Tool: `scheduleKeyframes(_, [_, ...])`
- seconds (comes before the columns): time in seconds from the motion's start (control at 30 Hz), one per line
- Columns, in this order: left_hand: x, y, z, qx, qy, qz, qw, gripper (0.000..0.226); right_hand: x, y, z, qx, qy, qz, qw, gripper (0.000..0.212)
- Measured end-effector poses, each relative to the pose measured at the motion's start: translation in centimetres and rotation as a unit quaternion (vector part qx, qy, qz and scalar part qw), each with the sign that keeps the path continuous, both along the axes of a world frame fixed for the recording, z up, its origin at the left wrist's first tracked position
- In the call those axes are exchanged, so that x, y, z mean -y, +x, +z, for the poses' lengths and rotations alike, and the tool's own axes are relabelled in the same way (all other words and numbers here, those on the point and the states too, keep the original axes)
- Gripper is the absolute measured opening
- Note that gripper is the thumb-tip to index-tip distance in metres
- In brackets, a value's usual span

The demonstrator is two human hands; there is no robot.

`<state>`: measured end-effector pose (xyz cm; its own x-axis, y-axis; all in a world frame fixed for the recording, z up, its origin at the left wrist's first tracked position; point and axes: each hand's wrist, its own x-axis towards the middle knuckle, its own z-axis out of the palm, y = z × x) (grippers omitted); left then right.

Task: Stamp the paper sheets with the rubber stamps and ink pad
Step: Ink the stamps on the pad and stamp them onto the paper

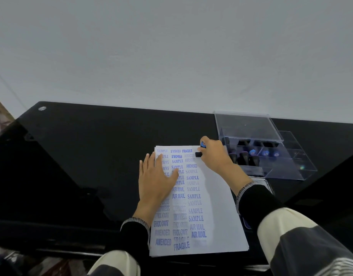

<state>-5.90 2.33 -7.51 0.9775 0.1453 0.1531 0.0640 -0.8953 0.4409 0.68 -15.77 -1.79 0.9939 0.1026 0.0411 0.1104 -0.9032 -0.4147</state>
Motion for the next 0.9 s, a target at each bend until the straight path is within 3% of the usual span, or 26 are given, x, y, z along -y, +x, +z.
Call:
scheduleKeyframes(0.13, [0.0, 0.1, 0.0, -0.003, 0.004, 0.0, 1.0, 0.079, 0.0, 0.3, 0.3, -0.009, -0.008, -0.002, 1.0, 0.02])
scheduleKeyframes(0.4, [0.0, -0.1, 0.2, 0.001, 0.002, -0.002, 1.0, 0.077, 0.1, -0.1, -0.4, 0.014, 0.005, -0.009, 1.0, 0.008])
scheduleKeyframes(0.9, [0.0, -0.1, 0.3, -0.004, 0.004, -0.003, 1.0, 0.078, -0.2, -1.4, -1.1, 0.032, 0.01, -0.017, 0.999, 0.017])
